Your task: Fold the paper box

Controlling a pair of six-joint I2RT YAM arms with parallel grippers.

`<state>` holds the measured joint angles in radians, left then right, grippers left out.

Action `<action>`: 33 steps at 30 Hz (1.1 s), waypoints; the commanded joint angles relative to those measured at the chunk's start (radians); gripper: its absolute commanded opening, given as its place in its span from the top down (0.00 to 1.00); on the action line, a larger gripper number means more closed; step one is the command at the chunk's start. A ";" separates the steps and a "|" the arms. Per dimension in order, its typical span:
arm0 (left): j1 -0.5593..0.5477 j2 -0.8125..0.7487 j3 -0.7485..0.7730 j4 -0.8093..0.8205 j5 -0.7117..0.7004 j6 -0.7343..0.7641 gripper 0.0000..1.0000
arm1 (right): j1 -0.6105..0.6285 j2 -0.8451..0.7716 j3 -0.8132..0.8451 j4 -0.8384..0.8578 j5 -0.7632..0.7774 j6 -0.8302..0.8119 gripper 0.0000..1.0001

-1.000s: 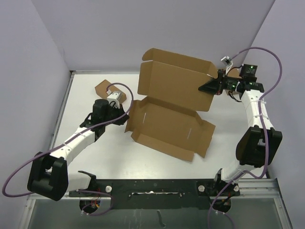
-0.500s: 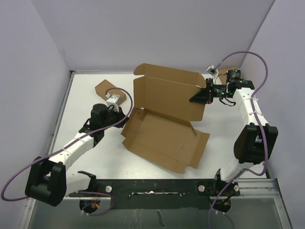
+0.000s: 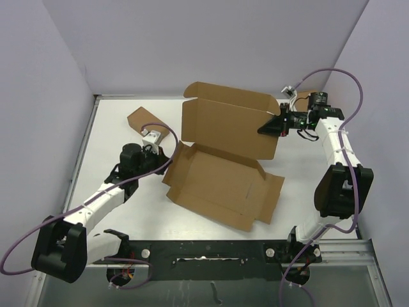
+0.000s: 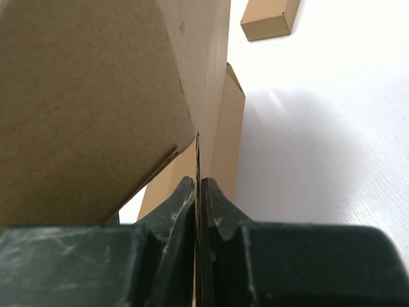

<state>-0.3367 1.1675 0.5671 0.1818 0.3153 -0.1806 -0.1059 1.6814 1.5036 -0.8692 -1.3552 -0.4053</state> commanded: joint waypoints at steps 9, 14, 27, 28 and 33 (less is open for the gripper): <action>0.005 -0.020 -0.047 0.368 0.019 0.106 1.00 | 0.023 -0.010 0.194 0.167 -0.068 0.111 1.00; 0.005 0.057 -0.050 0.538 0.022 0.213 1.00 | 0.046 0.021 0.258 0.149 -0.083 0.020 1.00; -0.011 0.168 -0.150 0.760 0.007 0.423 1.00 | 0.109 -0.029 0.238 -0.189 -0.058 -0.476 1.00; -0.012 0.163 -0.159 0.760 0.007 0.420 1.00 | 0.110 -0.044 0.217 -0.186 -0.058 -0.487 1.00; -0.034 0.117 -0.237 0.762 -0.031 0.411 1.00 | 0.111 -0.105 0.136 -0.157 -0.068 -0.500 1.00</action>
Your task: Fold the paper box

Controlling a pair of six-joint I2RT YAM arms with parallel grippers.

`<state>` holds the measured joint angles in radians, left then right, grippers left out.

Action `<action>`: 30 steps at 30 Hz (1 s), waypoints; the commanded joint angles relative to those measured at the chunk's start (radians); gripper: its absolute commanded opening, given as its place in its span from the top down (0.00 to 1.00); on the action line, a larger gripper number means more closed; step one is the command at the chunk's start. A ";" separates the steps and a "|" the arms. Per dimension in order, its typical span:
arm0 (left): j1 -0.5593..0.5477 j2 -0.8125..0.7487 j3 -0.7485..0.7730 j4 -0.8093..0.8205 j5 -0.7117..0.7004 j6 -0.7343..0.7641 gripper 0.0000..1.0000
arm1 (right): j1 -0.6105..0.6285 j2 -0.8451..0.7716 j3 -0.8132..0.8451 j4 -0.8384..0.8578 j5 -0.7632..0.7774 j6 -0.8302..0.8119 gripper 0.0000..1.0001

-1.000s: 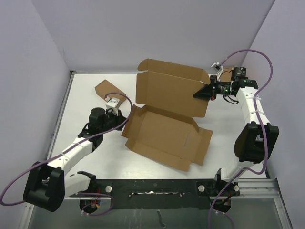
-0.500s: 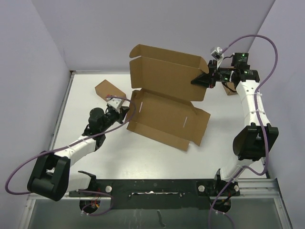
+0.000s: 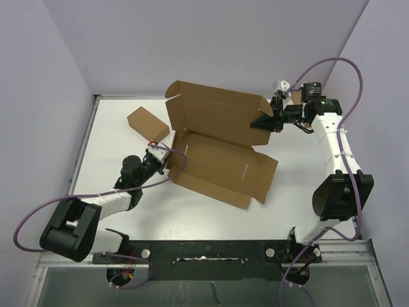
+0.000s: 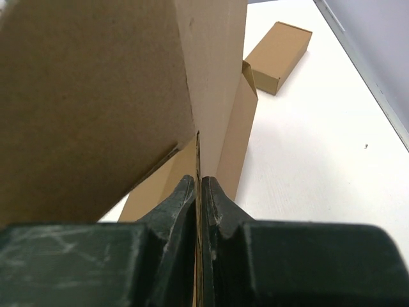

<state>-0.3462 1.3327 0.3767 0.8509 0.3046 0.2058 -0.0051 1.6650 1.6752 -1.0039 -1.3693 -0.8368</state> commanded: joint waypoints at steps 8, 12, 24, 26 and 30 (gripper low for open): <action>-0.041 -0.166 -0.062 -0.083 -0.093 -0.121 0.81 | 0.017 -0.146 -0.108 -0.018 -0.053 -0.111 1.00; -0.035 -0.262 0.019 -0.326 -0.176 -0.249 0.57 | 0.017 -0.164 -0.121 -0.010 -0.044 -0.110 1.00; 0.018 -0.403 0.325 -0.933 -0.139 -0.452 0.22 | 0.017 -0.185 -0.160 0.131 0.004 0.040 1.00; 0.021 -0.402 0.361 -1.002 -0.104 -0.473 0.22 | 0.017 -0.186 -0.165 0.147 0.008 0.056 1.00; 0.021 -0.401 0.401 -1.117 -0.103 -0.509 0.22 | 0.018 -0.185 -0.170 0.158 0.009 0.069 1.00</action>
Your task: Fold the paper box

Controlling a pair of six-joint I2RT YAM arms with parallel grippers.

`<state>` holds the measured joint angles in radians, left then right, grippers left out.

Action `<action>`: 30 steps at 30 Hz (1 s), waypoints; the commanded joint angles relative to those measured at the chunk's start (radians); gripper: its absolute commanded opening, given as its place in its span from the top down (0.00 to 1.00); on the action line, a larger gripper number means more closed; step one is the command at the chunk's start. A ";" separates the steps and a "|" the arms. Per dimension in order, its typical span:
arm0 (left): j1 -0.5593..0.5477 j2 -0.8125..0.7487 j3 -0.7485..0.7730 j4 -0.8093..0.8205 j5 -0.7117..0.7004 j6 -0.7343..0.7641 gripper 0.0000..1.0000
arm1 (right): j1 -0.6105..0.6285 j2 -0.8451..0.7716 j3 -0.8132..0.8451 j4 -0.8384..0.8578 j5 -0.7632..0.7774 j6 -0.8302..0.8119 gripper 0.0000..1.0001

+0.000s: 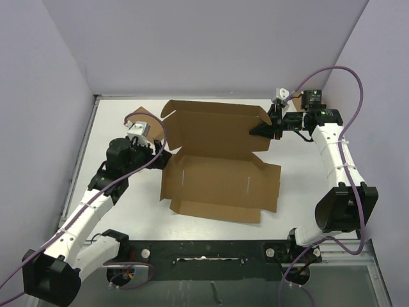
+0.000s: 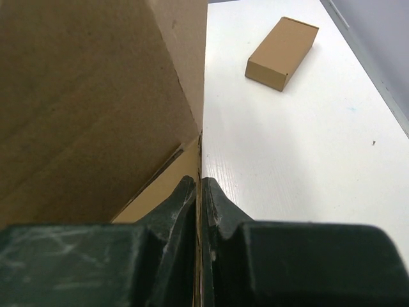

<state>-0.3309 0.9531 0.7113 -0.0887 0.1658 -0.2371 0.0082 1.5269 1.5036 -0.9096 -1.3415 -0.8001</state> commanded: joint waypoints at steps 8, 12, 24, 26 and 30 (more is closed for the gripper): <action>0.004 0.103 0.137 -0.270 -0.025 -0.120 0.27 | 0.003 -0.049 -0.005 0.081 -0.021 0.048 1.00; 0.004 0.174 0.181 -0.284 -0.030 -0.113 0.33 | 0.003 -0.049 -0.009 0.084 -0.022 0.051 1.00; 0.005 0.307 0.219 -0.258 -0.068 -0.091 0.53 | -0.003 -0.052 -0.013 0.089 -0.033 0.059 1.00; 0.006 0.316 0.215 -0.243 -0.075 -0.090 0.57 | -0.007 -0.053 -0.013 0.092 -0.034 0.063 1.00; 0.007 0.321 0.197 -0.194 -0.076 -0.080 0.70 | -0.013 -0.050 -0.016 0.099 -0.043 0.073 1.00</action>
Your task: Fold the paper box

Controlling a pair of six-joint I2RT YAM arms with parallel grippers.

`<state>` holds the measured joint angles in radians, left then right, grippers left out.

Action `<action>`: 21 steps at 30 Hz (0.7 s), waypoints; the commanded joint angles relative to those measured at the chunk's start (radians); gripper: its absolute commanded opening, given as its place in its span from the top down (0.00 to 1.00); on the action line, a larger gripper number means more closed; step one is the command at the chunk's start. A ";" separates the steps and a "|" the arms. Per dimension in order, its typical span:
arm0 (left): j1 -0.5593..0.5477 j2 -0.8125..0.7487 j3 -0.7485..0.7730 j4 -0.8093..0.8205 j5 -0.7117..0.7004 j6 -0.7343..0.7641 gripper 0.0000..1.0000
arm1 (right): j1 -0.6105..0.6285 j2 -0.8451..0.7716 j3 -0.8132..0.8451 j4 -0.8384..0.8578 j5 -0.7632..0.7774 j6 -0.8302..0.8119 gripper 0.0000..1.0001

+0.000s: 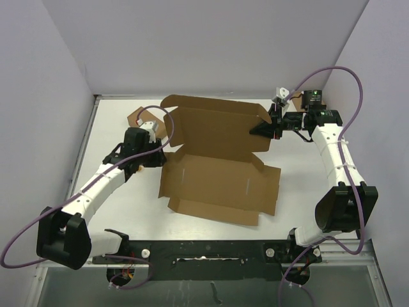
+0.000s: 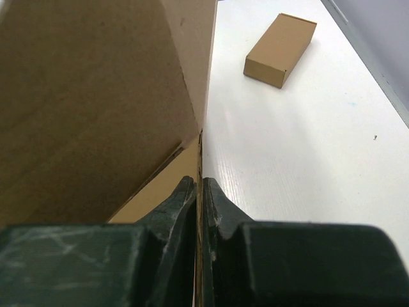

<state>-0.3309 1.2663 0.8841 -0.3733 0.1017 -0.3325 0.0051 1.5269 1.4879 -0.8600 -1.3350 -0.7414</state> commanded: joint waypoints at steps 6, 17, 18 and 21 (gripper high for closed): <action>0.010 0.000 -0.007 0.200 0.050 0.083 1.00 | -0.017 -0.044 -0.006 0.082 -0.053 0.058 1.00; 0.005 -0.109 -0.052 0.446 0.091 0.237 1.00 | -0.093 0.009 0.097 0.322 -0.045 0.351 1.00; 0.003 -0.113 -0.065 0.503 0.098 0.255 1.00 | -0.101 0.017 0.112 0.360 -0.057 0.391 1.00; -0.017 -0.101 -0.108 0.716 0.123 0.322 1.00 | -0.109 0.030 0.141 0.488 -0.097 0.496 1.00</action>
<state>-0.3290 1.1973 0.8032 0.0010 0.1764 -0.1181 -0.0875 1.5520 1.5490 -0.5976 -1.3571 -0.4221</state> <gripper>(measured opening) 0.015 0.040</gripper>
